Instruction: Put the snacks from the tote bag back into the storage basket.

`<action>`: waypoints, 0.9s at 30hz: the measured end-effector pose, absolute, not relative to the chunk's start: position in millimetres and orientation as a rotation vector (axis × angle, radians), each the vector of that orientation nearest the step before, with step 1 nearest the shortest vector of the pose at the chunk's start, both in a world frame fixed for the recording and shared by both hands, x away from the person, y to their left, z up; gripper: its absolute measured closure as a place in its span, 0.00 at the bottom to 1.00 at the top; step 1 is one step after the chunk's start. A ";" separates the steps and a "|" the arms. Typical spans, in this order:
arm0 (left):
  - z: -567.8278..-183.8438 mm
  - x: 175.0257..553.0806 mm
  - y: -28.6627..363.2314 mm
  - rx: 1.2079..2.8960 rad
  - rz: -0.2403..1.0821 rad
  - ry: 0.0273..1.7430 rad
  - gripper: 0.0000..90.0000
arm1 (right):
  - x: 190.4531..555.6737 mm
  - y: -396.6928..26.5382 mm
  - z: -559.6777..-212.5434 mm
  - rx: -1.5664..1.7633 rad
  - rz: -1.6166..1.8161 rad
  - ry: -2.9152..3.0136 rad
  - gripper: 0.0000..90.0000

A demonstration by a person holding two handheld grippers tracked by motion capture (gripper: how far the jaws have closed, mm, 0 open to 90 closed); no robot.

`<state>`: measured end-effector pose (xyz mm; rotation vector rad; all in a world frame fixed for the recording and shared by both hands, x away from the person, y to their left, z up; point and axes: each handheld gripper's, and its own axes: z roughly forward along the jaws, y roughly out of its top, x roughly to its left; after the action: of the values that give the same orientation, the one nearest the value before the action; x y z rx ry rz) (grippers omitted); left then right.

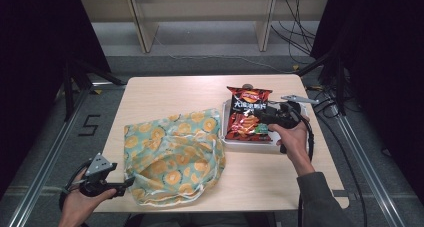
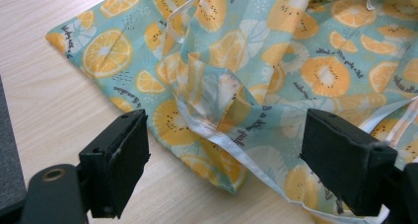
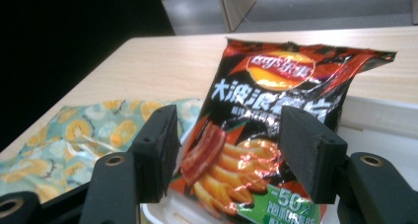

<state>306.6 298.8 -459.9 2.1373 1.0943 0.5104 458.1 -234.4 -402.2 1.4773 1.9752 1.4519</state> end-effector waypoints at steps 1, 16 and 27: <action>-459.7 306.7 299.0 2.141 0.512 1.092 0.20 | 457.7 -233.4 -403.3 1.477 1.446 1.976 0.46; -459.9 306.2 298.6 2.139 0.510 1.095 0.20 | 432.6 -213.9 -409.1 1.393 1.453 2.090 0.44; -459.8 306.3 298.3 2.142 0.511 1.093 0.20 | 414.6 -205.4 -420.4 1.337 1.444 2.139 0.43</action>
<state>306.3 298.3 -459.8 2.1416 1.0928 0.5112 414.6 -205.4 -420.4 1.3367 2.1390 1.4442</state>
